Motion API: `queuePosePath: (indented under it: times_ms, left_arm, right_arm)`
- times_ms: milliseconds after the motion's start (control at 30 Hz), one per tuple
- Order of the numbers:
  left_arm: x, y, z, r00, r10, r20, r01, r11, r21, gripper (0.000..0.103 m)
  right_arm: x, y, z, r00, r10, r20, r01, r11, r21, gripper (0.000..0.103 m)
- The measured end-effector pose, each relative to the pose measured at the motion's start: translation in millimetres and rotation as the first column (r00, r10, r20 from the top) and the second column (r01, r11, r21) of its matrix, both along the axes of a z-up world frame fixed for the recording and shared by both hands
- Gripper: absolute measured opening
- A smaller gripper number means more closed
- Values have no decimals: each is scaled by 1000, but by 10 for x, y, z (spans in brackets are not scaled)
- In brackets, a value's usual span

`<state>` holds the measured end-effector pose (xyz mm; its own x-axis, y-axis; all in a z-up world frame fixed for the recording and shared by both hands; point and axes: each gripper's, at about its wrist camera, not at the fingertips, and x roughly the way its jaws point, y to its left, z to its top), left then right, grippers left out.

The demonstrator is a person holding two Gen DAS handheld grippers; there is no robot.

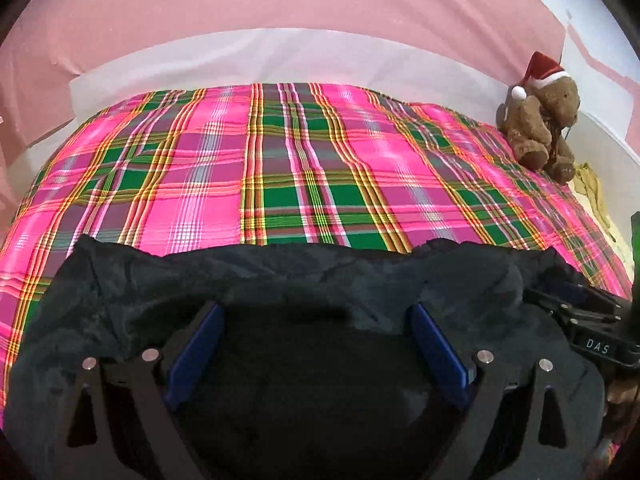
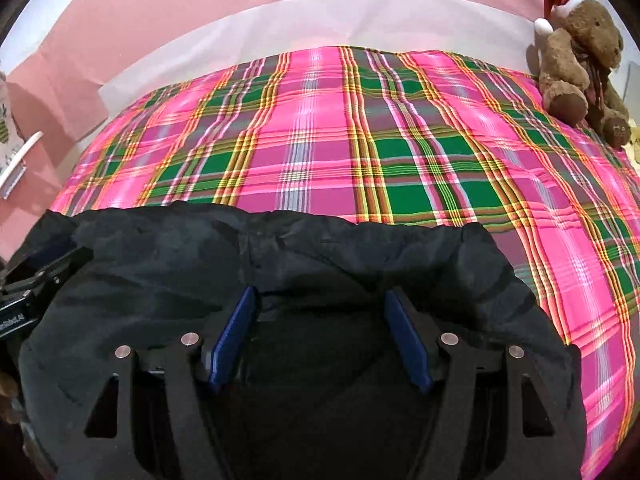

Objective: Fold large clothes

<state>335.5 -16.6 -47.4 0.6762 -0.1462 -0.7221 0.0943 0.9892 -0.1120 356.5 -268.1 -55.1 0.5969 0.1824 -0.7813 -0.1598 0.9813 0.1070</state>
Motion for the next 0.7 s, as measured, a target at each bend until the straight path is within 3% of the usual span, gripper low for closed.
queuePosePath:
  times_ms: [100, 267, 367, 433, 500, 700]
  left_arm:
    - [-50, 31, 182, 1000, -12, -21, 13, 1000, 13, 94]
    - [-82, 446, 464, 998, 6, 69, -12, 997, 81, 94]
    - [50, 739, 239, 998, 63, 3, -63, 996, 65, 93]
    - [98, 881, 36, 995, 89, -36, -89, 996, -10, 93]
    - [99, 917, -63, 995, 99, -26, -100, 994, -45, 93]
    - [79, 879, -175, 994, 105, -8, -105, 993, -52, 93]
  right_arm:
    - [-15, -46, 86, 1000, -6, -9, 6, 1000, 19, 66]
    - [-176, -288, 457, 996, -51, 74, 50, 999, 21, 66]
    - [-62, -461, 281, 995, -99, 13, 99, 995, -25, 66]
    - [-5, -554, 97, 993, -116, -28, 116, 993, -7, 66]
    - [12, -598, 21, 991, -131, -23, 131, 991, 20, 66]
    - [72, -535, -101, 991, -135, -11, 135, 991, -14, 66]
